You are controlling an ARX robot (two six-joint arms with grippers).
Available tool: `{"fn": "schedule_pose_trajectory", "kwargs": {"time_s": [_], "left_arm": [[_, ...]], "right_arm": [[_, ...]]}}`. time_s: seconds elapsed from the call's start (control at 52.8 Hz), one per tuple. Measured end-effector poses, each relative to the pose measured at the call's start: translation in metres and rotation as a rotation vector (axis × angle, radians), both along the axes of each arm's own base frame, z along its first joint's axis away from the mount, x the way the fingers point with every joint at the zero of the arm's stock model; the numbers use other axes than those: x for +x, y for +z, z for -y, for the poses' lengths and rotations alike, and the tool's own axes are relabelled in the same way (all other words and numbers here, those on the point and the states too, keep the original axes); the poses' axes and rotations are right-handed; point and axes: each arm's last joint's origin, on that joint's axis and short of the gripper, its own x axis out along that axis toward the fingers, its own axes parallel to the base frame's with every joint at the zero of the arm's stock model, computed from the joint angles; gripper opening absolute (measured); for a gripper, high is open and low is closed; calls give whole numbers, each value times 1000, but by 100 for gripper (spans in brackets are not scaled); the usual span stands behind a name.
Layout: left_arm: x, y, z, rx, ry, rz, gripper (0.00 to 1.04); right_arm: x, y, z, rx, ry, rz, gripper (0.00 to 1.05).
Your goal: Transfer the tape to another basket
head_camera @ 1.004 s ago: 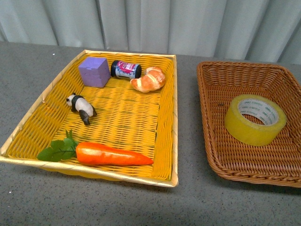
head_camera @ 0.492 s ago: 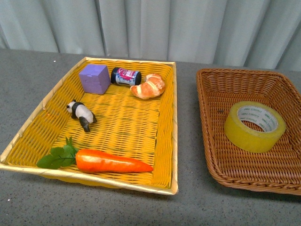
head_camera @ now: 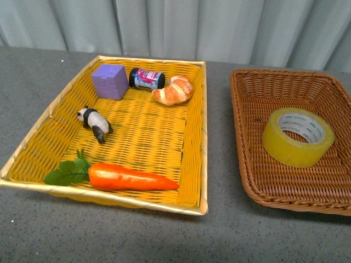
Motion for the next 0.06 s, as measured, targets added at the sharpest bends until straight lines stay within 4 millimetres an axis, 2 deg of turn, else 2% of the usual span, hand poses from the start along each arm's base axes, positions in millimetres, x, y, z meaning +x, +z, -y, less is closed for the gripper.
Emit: {"fn": "schedule_pose_trajectory", "kwargs": {"time_s": [0.057], "left_arm": [[0,0,0,0,0,0,98]], "right_arm": [[0,0,0,0,0,0,96]]}}
